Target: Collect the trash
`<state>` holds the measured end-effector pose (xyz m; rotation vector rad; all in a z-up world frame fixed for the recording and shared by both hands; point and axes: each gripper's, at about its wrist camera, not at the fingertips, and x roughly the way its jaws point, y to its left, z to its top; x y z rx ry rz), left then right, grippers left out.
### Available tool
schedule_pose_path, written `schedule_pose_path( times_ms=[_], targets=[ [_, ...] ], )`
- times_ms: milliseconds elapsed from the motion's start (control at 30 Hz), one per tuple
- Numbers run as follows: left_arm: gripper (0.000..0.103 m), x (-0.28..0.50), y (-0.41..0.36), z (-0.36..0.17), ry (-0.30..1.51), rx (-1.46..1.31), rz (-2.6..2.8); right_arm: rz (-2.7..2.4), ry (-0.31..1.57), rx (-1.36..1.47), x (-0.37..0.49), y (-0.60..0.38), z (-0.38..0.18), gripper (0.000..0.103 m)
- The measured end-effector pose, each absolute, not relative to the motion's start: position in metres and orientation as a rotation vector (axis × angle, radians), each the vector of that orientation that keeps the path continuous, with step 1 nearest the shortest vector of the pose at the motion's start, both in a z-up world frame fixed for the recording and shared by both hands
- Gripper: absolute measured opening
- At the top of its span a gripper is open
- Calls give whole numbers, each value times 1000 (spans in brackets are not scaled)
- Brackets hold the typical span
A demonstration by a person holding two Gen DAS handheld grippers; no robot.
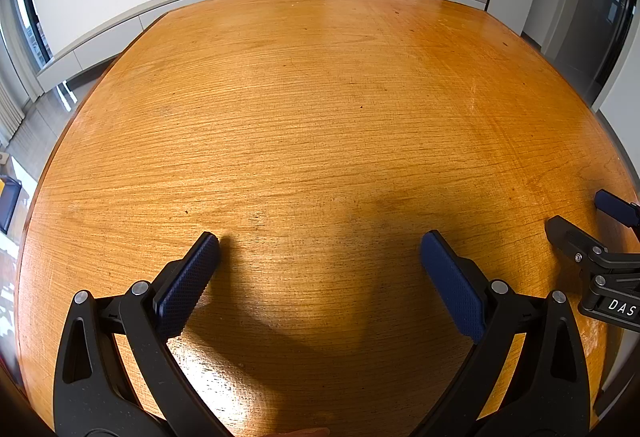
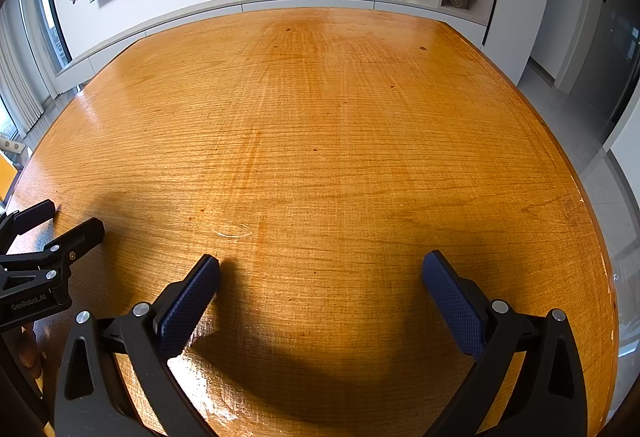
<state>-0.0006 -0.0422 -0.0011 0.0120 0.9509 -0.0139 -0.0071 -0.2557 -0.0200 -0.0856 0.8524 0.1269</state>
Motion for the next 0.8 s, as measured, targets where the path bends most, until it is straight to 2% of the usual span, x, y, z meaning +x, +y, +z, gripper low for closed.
schedule_pose_path(
  times_ms=[800],
  targets=[
    [97,-2,-43,-2,951,11,-13,127,852,-85,-7,-256,-20,101]
  ],
)
